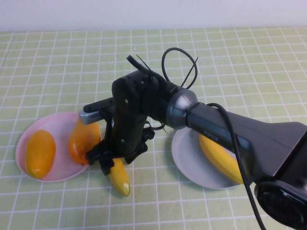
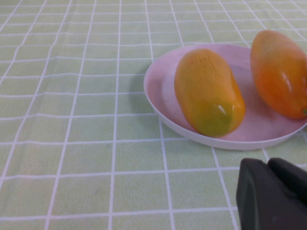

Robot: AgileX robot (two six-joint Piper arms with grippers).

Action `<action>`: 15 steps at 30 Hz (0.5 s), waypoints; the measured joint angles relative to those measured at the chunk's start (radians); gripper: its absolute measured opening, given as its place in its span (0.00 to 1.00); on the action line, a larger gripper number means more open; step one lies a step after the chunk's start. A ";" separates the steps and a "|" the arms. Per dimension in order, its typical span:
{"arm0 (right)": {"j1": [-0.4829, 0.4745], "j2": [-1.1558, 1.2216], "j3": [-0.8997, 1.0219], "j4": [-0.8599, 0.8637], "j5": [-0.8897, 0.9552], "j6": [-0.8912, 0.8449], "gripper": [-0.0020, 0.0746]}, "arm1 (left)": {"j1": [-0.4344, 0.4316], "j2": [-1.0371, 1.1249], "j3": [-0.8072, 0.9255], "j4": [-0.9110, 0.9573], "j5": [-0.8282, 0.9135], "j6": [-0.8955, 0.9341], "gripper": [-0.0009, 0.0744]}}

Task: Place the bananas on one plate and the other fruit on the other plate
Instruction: Put another type of fruit in the right plate

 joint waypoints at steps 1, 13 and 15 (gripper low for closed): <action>0.000 0.002 0.000 0.000 0.000 -0.003 0.62 | 0.000 0.000 0.000 0.000 0.000 0.000 0.01; -0.002 0.008 -0.041 -0.053 0.031 -0.003 0.42 | 0.000 0.000 0.000 0.000 0.000 0.000 0.01; -0.012 0.008 -0.077 -0.070 0.050 -0.003 0.42 | 0.000 0.000 0.000 0.000 0.000 0.000 0.01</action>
